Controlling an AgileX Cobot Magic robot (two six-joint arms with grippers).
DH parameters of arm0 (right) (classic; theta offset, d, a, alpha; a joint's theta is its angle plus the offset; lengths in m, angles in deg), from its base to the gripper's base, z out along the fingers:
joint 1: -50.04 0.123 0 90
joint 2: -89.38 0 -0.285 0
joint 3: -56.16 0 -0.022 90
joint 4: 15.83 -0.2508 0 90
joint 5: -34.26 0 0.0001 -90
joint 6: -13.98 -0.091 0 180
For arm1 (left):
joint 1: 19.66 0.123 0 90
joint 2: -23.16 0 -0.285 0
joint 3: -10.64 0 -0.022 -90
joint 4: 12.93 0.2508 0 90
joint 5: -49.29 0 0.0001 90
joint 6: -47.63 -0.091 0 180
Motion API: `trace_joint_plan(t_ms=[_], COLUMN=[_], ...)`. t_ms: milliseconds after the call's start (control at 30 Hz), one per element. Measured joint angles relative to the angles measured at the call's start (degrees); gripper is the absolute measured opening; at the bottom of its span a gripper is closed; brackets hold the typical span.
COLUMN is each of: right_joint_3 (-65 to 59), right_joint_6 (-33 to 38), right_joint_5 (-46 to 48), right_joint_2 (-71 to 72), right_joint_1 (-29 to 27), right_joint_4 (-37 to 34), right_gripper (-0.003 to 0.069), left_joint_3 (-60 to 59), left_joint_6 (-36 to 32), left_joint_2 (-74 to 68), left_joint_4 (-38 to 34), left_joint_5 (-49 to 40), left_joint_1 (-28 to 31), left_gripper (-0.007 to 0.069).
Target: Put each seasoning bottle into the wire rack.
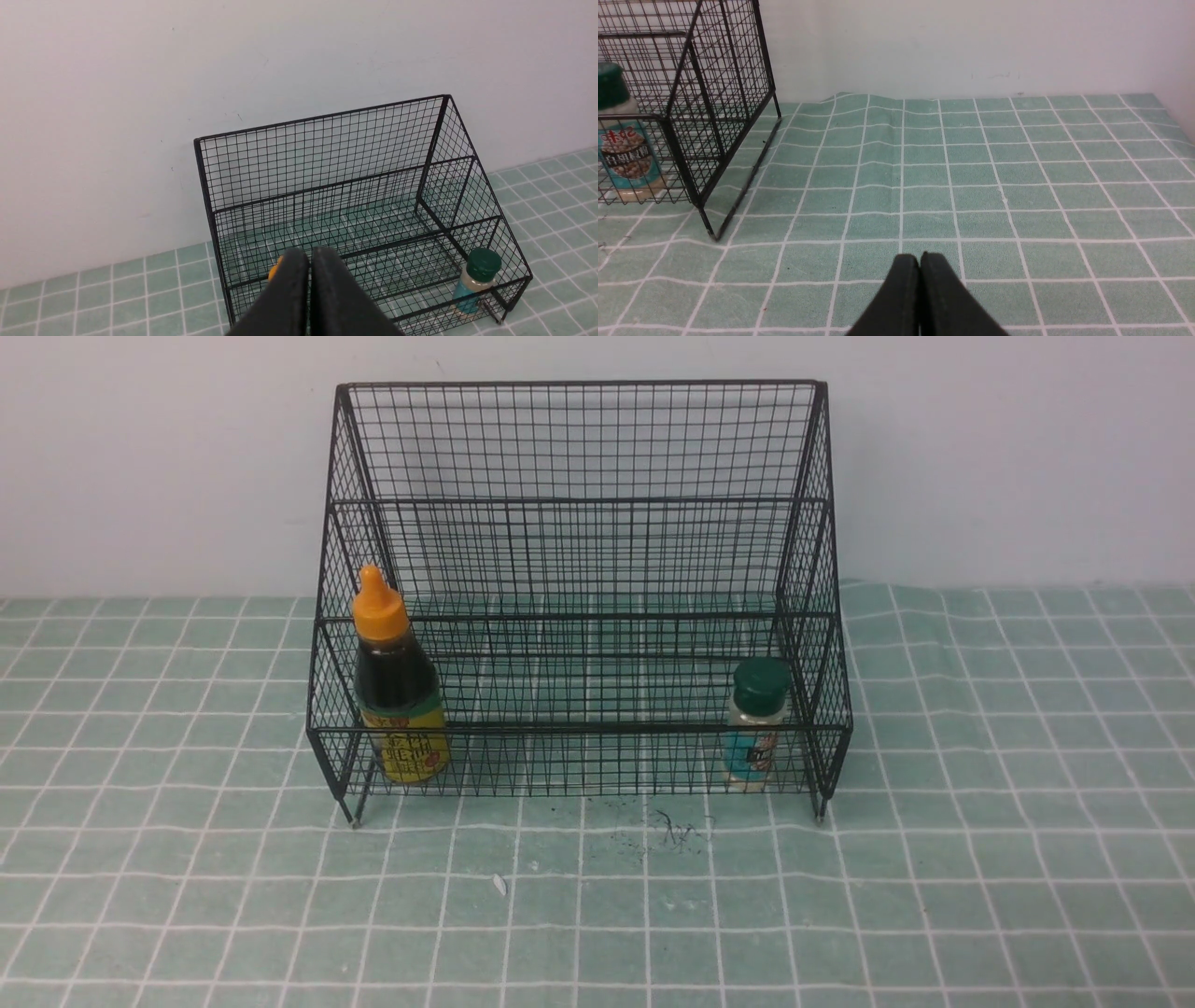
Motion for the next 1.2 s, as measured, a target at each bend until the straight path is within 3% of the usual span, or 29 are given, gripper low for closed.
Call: trace_joint_plan(t_ms=[133,300,533,700,1000,1200], right_joint_3=[0.00,0.00,0.00,0.00,0.00,0.00], right_joint_6=[0.00,0.00,0.00,0.00,0.00,0.00], right_joint_5=[0.00,0.00,0.00,0.00,0.05,0.11], right_joint_2=[0.00,0.00,0.00,0.00,0.00,0.00], right_joint_1=[0.00,0.00,0.00,0.00,0.00,0.00], right_joint_4=[0.00,0.00,0.00,0.00,0.00,0.00], right_gripper=[-0.0015,-0.0015,-0.0015,-0.0015,-0.0015,-0.0015], left_joint_3=[-14.20,-25.96,-35.62,-42.10,-60.85,-70.74], left_joint_6=[0.37,0.42,-0.32,-1.32,-0.15,-0.03], left_joint_2=[10.28,21.14,30.15,32.56,43.52,43.90], left_joint_4=[-1.77,-2.57,-1.29,3.21,7.20,8.70], left_joint_5=[6.11,7.52,6.83,12.20,21.77,24.75], left_joint_1=[0.00,0.00,0.00,0.00,7.64,8.41], left_gripper=[-0.0006,-0.0006,-0.0006,-0.0006,-0.0006,-0.0006])
